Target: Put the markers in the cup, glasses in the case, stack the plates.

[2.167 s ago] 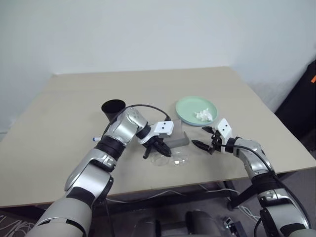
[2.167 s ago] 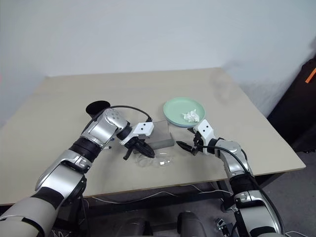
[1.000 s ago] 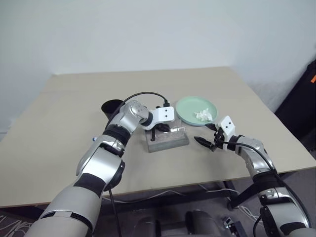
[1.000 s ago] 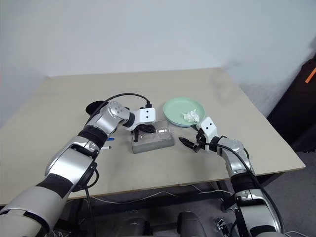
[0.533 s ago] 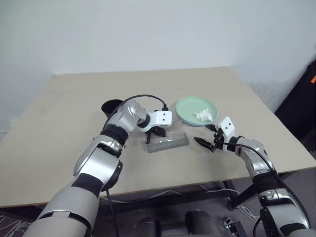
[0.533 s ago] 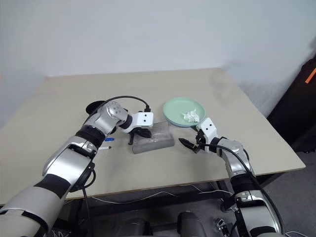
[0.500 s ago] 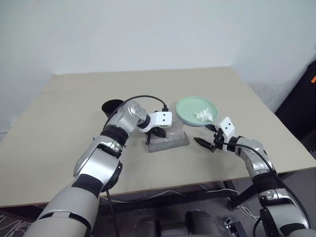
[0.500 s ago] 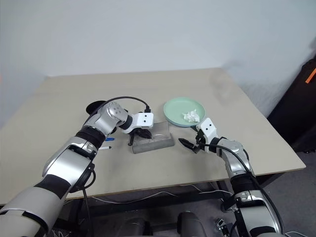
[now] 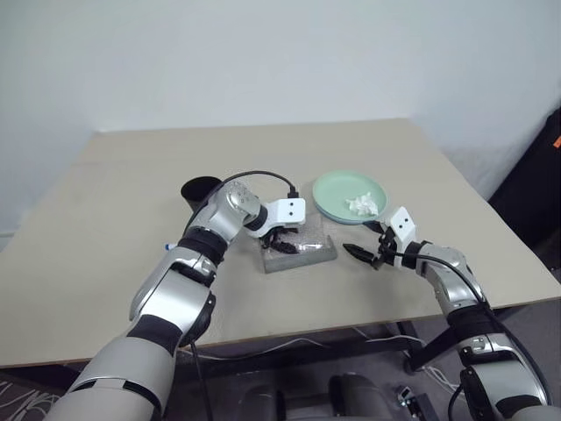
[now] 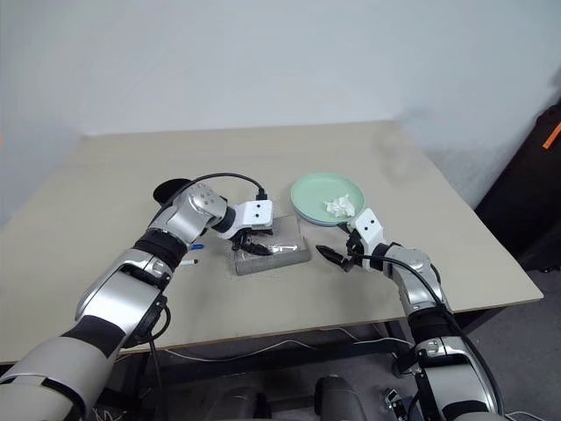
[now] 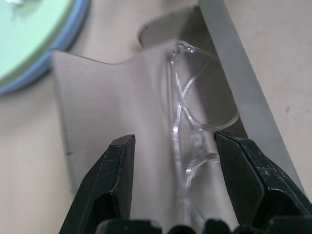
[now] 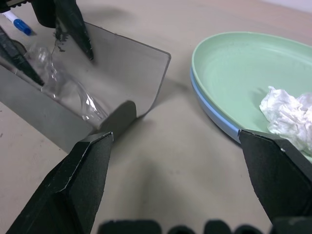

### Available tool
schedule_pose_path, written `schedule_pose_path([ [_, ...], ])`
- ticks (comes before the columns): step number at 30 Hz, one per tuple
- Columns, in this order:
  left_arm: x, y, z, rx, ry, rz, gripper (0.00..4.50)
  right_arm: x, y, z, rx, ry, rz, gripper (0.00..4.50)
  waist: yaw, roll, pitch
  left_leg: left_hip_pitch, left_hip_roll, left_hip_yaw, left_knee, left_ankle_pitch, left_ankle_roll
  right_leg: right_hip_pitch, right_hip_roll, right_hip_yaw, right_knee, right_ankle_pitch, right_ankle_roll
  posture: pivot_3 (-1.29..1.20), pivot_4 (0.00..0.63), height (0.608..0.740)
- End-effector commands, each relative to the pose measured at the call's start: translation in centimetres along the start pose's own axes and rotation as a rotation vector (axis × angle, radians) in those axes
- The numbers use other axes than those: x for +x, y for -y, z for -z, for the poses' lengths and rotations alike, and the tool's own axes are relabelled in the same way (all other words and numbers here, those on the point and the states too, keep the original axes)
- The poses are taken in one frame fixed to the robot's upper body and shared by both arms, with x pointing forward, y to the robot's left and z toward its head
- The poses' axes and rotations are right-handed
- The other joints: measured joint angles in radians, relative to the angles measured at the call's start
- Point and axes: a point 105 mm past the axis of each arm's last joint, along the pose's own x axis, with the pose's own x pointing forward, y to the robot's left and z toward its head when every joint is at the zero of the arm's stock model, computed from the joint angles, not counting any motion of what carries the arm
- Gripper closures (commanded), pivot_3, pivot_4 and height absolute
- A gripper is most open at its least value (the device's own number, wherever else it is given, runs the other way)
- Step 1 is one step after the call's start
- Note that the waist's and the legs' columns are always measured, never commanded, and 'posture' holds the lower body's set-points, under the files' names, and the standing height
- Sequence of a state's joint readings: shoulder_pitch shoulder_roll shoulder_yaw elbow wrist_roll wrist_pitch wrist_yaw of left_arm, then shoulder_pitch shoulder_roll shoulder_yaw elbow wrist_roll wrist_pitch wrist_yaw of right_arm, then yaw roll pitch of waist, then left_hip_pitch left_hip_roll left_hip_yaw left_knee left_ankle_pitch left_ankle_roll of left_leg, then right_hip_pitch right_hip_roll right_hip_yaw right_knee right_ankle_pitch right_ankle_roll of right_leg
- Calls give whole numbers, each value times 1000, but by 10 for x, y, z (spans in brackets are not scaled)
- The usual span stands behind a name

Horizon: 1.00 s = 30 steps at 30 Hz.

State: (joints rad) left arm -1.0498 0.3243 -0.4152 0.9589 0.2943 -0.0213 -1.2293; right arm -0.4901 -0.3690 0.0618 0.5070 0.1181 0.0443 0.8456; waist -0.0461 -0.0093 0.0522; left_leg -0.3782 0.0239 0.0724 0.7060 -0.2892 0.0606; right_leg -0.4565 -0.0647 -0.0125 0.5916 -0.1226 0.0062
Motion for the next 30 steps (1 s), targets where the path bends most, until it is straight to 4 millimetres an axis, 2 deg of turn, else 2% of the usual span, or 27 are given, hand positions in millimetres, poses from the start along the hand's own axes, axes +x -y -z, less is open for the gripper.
schedule_pose_path([
  [1,-12,-13,-17,30,44,-51,1758,1,4,-16,-31,46,4,40,0,0,0,0,0,0,0,0,0,0,0,0,0,0,0,0,0,720],
  [4,-22,-34,-34,36,99,-171,1758,2,2,-16,-32,47,-1,40,0,0,0,0,0,0,0,0,0,0,0,0,0,0,0,0,0,720],
  [7,-23,-37,-36,36,106,-187,1758,3,2,-16,-32,47,-2,40,0,0,0,0,0,0,0,0,0,0,0,0,0,0,0,0,0,720],
  [8,-31,-48,-41,7,139,-255,1925,3,2,-16,-32,47,-3,40,0,0,0,0,0,0,0,0,0,0,0,0,0,0,0,0,0,720],
  [10,-42,-62,-46,-30,181,-338,2341,4,2,-17,-33,48,-3,40,0,-1,0,0,0,0,0,0,0,0,0,0,0,0,0,0,0,720],
  [16,-44,-66,-48,-41,192,-360,4471,4,2,-17,-33,48,-4,40,0,0,0,0,0,0,0,0,0,0,0,0,0,0,0,0,0,720],
  [22,-44,-66,-48,-41,192,-360,4471,4,2,-17,-33,48,-4,40,0,-1,0,0,0,1,0,0,0,0,0,0,0,0,0,0,0,720],
  [25,-44,-70,-17,-32,48,-443,4471,5,1,-19,-37,53,-6,40,-1,-1,0,0,0,0,0,0,0,0,0,0,0,0,0,0,0,720],
  [30,-44,-71,-13,-25,27,-459,4471,5,1,-19,-37,53,-6,40,0,-1,0,0,0,1,0,0,0,0,0,0,0,0,0,0,0,720],
])
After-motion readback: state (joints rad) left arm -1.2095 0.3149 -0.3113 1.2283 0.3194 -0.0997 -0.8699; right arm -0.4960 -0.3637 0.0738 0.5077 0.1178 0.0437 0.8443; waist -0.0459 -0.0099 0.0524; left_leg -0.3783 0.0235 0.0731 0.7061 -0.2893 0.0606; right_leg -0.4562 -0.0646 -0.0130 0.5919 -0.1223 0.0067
